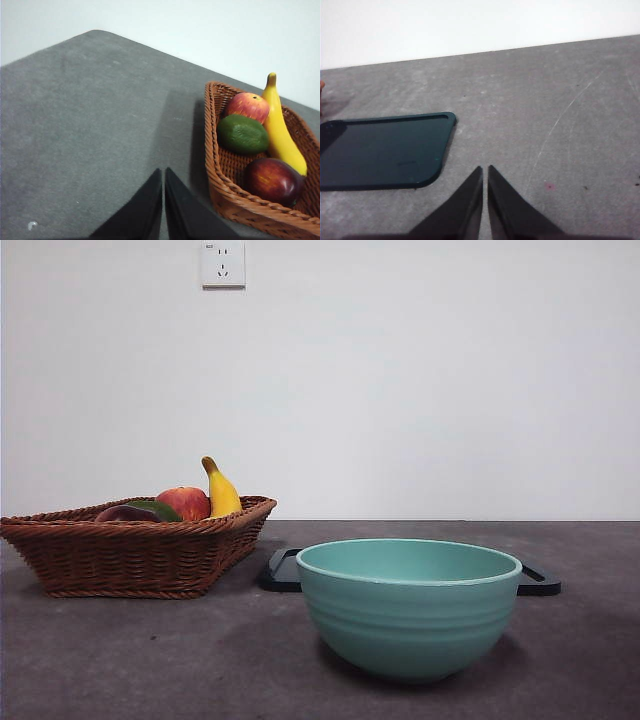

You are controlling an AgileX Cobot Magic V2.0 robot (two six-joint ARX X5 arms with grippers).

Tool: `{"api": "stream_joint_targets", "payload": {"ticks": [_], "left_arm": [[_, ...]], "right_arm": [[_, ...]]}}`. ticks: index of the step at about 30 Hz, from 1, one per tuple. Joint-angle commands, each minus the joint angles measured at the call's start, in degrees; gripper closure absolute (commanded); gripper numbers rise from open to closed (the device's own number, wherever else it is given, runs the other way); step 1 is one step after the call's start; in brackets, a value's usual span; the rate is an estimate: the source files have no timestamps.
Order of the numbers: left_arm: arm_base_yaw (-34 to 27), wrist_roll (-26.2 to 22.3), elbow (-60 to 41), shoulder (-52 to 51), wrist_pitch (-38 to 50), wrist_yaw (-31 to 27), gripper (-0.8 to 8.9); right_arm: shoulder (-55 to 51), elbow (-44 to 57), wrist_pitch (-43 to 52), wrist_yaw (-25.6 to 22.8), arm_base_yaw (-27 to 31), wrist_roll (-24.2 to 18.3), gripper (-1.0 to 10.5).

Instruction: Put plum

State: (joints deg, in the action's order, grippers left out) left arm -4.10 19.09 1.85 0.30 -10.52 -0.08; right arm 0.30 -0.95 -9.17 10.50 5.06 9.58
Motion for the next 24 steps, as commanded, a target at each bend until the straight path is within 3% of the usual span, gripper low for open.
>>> {"api": "stream_joint_targets", "payload": {"ticks": [1,6,15,19,24], "left_arm": [[-0.11,2.29,0.15,-0.11,-1.07,0.94,8.05],[-0.11,2.91,3.58,0.07,-4.07,3.72,8.05],[-0.11,3.02,14.1,6.4,-6.73,6.8,8.04],[-0.11,1.75,20.72,12.83,-9.64,9.38,8.04],[0.04,-3.3,29.75,22.25,-15.26,16.24,8.04]], "right_arm": [[-0.09,0.02,0.09,0.2,0.15,3.91,9.4],[-0.07,-2.69,-0.13,0.17,0.15,7.04,9.4],[3.43,-14.73,-5.03,0.44,0.04,7.96,9.4],[8.17,-22.34,-9.38,2.23,0.04,6.71,9.4],[16.83,-32.39,-17.14,7.52,-0.02,2.54,9.4]]}}
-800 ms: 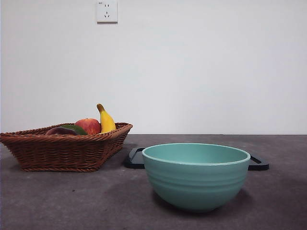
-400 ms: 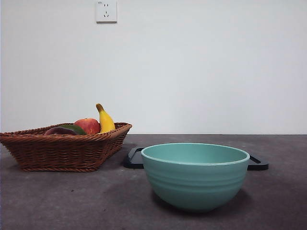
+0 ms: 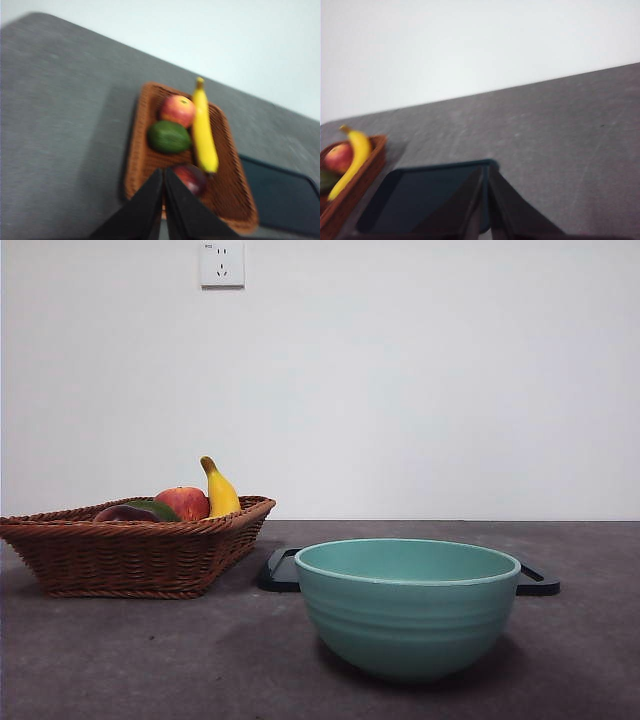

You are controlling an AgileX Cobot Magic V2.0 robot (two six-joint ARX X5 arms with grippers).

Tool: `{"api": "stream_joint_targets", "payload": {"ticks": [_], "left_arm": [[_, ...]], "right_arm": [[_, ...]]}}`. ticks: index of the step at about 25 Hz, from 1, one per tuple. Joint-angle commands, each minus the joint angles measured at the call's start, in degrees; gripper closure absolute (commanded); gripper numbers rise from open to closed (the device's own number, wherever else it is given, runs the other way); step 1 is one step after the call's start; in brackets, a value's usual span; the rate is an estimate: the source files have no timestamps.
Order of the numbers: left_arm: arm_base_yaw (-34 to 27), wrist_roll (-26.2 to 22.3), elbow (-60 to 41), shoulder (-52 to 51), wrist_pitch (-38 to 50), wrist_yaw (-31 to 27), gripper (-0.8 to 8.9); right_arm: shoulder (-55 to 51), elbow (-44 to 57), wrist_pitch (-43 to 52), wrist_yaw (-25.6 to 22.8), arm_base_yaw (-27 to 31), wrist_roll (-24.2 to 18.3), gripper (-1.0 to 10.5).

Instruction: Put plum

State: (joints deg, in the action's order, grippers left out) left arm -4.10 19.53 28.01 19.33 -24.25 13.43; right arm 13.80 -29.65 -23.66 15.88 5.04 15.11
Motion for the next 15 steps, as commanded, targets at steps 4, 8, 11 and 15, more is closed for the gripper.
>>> {"api": "stream_joint_targets", "payload": {"ticks": [4,8,11,15], "left_arm": [[0.28,-7.69,10.49,10.32,-8.0,9.29,8.04],[2.01,-11.98,16.59,16.2,-13.79,15.12,8.04],[4.11,-14.53,20.87,19.58,-17.53,17.16,8.04],[8.33,-18.23,27.74,24.35,-24.9,21.27,8.04]], "right_arm": [[10.45,-10.86,-10.1,7.19,-0.24,-7.06,9.4],[16.92,-17.11,-16.11,9.9,-2.36,-9.77,9.4],[21.53,-21.31,-20.41,11.43,-4.98,-11.56,9.4],[28.06,-27.26,-27.5,14.51,-10.88,-13.88,9.4]]}}
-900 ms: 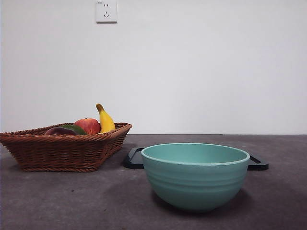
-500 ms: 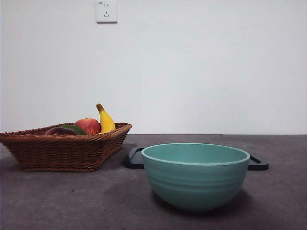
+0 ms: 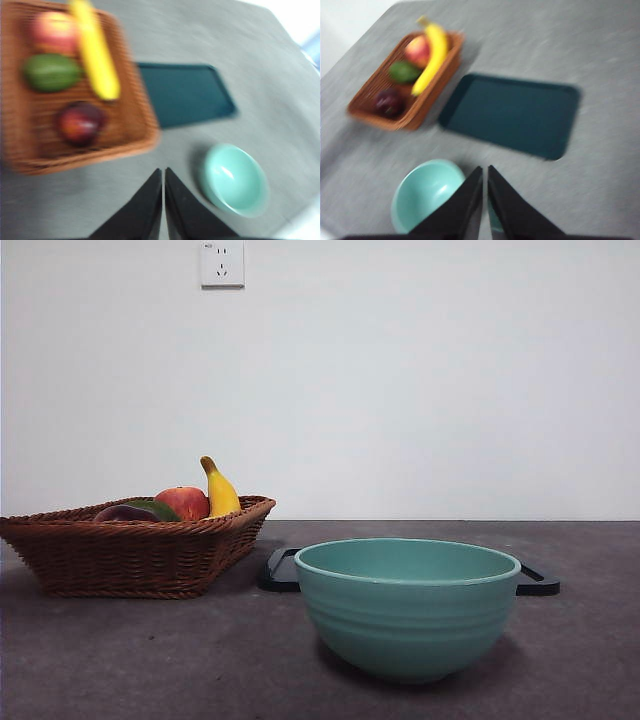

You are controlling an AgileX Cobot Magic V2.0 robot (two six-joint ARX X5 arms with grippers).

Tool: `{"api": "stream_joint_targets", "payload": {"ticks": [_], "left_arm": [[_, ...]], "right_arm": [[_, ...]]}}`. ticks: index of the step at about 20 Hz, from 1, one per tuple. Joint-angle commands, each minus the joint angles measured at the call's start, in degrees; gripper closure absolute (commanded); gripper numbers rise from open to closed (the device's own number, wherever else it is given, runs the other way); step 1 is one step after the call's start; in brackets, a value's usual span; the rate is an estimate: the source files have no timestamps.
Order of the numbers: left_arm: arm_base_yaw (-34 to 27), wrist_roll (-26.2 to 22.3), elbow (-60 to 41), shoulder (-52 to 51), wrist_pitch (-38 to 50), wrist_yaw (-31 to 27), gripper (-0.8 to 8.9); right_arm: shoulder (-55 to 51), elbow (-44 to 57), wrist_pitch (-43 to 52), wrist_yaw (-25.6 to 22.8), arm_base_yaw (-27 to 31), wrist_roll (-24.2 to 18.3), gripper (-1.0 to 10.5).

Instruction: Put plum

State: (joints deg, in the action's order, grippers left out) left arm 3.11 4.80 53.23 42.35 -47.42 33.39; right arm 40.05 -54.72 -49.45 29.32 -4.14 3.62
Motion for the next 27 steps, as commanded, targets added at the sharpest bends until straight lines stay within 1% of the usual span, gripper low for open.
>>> {"api": "stream_joint_targets", "payload": {"ticks": [1,4,7,9,14,16,18,19,21,22,24,25,27], "left_arm": [[2.27,-4.72,3.89,2.19,-3.87,1.95,8.05],[5.22,-8.31,6.05,3.02,-9.66,4.44,8.05],[6.71,-9.55,6.12,2.99,-12.15,4.59,8.05],[6.78,-9.75,6.12,2.99,-11.82,4.59,8.05],[6.78,-9.75,6.12,2.99,-11.08,4.57,8.01],[6.78,-9.75,6.12,2.99,-11.1,4.57,7.52],[6.78,-9.75,6.14,2.99,-11.08,4.55,6.65],[6.78,-9.75,6.12,2.99,-11.04,4.55,6.05],[6.78,-9.73,6.12,2.99,-10.84,4.39,4.87],[6.78,-9.75,6.12,2.99,-10.75,4.22,4.36],[6.78,-9.73,6.12,3.02,-10.47,3.37,3.24],[6.78,-9.73,6.12,3.02,-10.27,2.71,2.88],[6.78,-9.73,6.12,3.02,-9.73,0.68,2.52]], "right_arm": [[3.37,-3.58,-3.63,1.64,-3.56,-3.32,9.4],[6.01,-6.16,-8.31,2.67,-8.48,-5.66,9.4],[6.67,-6.27,-9.75,2.67,-12.22,-6.73,9.4],[6.71,-6.27,-10.21,2.62,-13.35,-7.13,9.4],[6.71,-6.27,-10.19,2.62,-13.51,-7.1,9.4],[6.71,-6.27,-10.19,2.6,-13.51,-7.1,9.0],[6.71,-6.27,-10.19,2.58,-13.51,-7.06,7.6],[6.71,-6.27,-10.19,2.56,-13.51,-7.06,6.8],[6.71,-6.27,-10.19,2.56,-13.51,-7.06,5.5],[6.71,-6.27,-10.19,2.58,-13.51,-7.06,5.3],[6.71,-6.27,-10.19,2.58,-13.51,-7.06,5.2],[6.71,-6.27,-10.19,2.58,-13.51,-7.04,5.2],[6.71,-6.27,-10.19,2.58,-13.51,-7.04,5.2]]}}
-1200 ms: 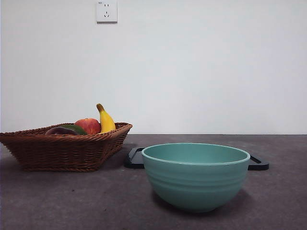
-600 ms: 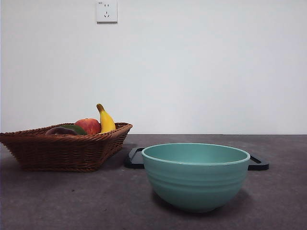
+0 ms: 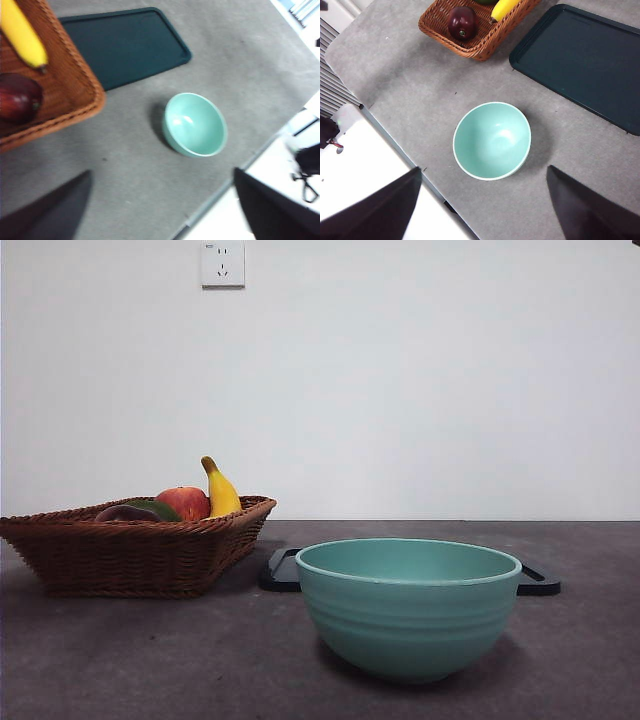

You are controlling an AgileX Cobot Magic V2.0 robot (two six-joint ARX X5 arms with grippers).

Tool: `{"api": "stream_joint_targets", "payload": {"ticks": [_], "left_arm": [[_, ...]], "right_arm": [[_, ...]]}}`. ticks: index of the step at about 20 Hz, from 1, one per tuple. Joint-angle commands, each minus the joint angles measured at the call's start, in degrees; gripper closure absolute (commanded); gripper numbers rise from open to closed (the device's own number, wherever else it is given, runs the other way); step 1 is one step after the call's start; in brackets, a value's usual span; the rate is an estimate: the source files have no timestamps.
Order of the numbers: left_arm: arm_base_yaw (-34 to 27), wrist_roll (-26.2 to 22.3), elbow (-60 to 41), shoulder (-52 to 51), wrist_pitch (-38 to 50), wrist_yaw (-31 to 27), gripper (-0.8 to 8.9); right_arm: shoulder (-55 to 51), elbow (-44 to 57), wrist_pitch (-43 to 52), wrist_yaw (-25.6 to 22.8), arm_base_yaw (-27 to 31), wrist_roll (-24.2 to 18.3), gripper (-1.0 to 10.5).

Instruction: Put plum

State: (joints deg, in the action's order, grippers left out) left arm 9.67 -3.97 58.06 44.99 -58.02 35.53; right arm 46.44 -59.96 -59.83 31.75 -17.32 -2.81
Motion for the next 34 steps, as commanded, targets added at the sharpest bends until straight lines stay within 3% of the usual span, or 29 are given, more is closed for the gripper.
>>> {"api": "stream_joint_targets", "payload": {"ticks": [1,9,19,24,34], "left_arm": [[0.22,-0.96,1.29,0.42,1.05,-2.14,2.51],[0.5,0.55,1.31,4.24,6.56,-5.14,2.57],[4.46,1.18,1.66,22.93,22.8,-17.75,2.91],[5.55,-1.27,5.31,33.03,23.76,-24.0,2.92],[5.79,-2.03,11.74,49.03,23.12,-26.53,2.92]], "right_arm": [[0.33,-1.03,0.2,0.15,-0.33,-0.61,5.2],[0.33,-1.03,0.2,0.15,-0.33,-0.61,5.2],[0.33,-1.03,0.2,0.15,-0.33,-0.61,5.2],[0.33,-1.03,0.2,0.15,-0.33,-0.61,5.2],[0.33,-1.03,0.13,0.17,-0.33,-0.55,5.2]]}}
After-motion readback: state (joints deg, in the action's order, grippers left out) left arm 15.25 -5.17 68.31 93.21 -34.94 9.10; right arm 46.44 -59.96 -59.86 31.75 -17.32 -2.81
